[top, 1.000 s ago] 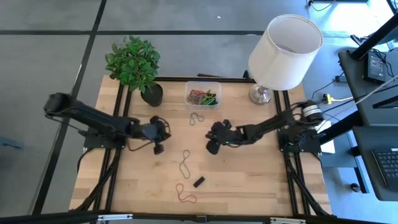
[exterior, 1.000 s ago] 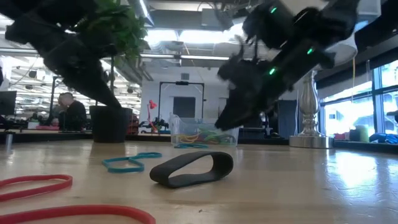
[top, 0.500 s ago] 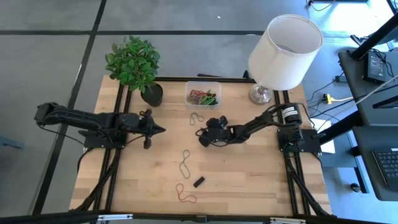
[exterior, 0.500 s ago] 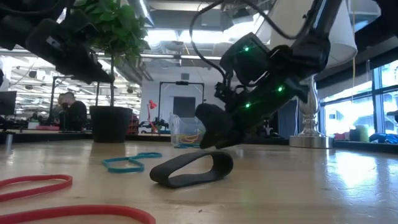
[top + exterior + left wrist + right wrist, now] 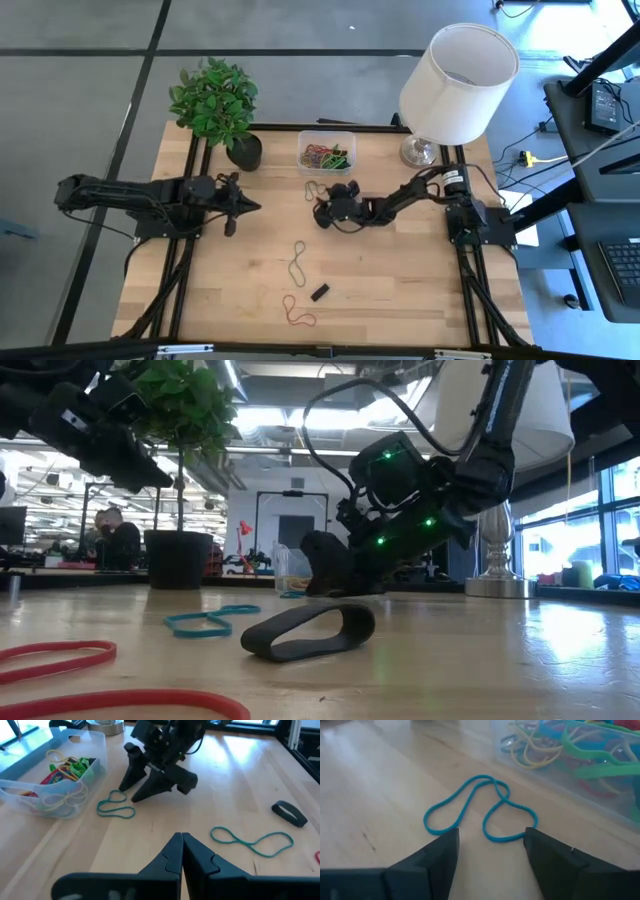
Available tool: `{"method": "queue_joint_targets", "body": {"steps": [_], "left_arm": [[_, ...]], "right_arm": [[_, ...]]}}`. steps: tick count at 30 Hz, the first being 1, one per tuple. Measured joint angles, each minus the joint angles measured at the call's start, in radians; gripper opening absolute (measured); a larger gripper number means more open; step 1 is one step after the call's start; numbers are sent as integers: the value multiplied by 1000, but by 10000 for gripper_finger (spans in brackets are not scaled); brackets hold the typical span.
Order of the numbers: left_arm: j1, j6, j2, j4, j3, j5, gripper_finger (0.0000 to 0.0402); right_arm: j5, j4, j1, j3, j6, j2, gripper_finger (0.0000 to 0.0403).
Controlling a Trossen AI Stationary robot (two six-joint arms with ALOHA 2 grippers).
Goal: Pick and place rubber bands into bin
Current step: Put the blue rubber band into the transparent bin
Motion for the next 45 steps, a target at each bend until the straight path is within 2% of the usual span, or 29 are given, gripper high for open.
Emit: {"method": "queue_joint_targets", "body": {"steps": [5, 13, 15, 20, 23, 26, 33, 36, 40, 45], "left_arm": [[0, -7, -13, -10, 0, 2, 2], [0, -32, -17, -9, 0, 2, 2], [0, -33, -16, -9, 0, 2, 2], [0, -33, -16, -2, 0, 2, 2], [0, -7, -16, -2, 0, -1, 2], [-1, 19, -16, -2, 0, -1, 2], [-1, 20, -15, -2, 0, -2, 2], [-1, 22, -15, -2, 0, -2, 2], [-1, 22, -15, -1, 0, -8, 2], [-1, 22, -15, -2, 0, -11, 2]], "right_arm": [[0, -1, -10, -1, -40, 1, 191], [7, -6, -14, -5, -39, 1, 39], [6, -4, -14, -5, -37, 1, 12], [-6, 26, 4, -7, -14, -16, 18], [-54, -6, 24, -11, -22, -68, 8], [-72, 9, 60, -10, -82, -147, 5], [-15, 12, 91, 2, -249, -340, 3], [-6, -5, 82, 43, -328, -402, 2], [-3, -55, 40, 162, -501, -418, 2], [-3, -294, -47, 335, -591, -388, 1]]}}
